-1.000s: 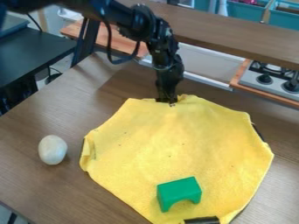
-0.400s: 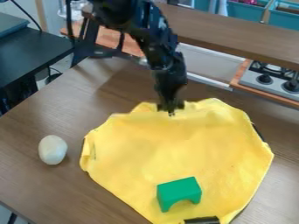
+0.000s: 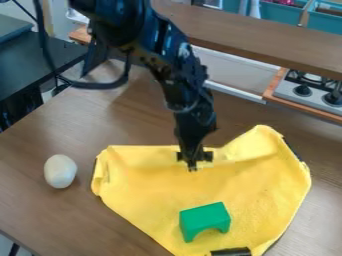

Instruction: Fold the cloth from the top to the bottom

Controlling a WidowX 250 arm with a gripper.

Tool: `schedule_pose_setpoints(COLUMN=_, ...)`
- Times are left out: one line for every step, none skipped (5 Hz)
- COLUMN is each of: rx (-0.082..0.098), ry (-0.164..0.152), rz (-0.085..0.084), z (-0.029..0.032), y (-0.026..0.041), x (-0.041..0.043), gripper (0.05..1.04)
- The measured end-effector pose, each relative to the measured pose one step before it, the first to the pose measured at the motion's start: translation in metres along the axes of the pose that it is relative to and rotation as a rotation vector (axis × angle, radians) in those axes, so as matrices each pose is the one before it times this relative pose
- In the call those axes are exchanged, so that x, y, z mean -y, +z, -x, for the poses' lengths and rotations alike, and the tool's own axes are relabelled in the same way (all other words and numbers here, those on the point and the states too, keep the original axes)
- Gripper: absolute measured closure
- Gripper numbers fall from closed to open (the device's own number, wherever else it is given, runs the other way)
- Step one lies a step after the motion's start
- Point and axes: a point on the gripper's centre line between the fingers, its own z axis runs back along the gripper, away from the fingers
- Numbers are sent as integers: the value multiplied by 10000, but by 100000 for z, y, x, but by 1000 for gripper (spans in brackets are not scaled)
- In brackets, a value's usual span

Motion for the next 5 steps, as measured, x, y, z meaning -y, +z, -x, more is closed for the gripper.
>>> schedule_pose_setpoints(rx=3, ry=-202, rz=470, z=145, y=805, x=2448, gripper=1031)
schedule_pose_setpoints(rx=2, ry=-298, rz=363, z=-161, y=484, x=1966, gripper=1031)
schedule_pose_setpoints(rx=-66, ry=-289, rz=250, z=-326, y=-26, x=1423, gripper=1031)
schedule_pose_setpoints(rx=-120, ry=-185, rz=196, z=-231, y=-407, x=1176, gripper=1031)
schedule_pose_setpoints(rx=-43, ry=-182, rz=102, z=-437, y=-370, x=1032, gripper=1031)
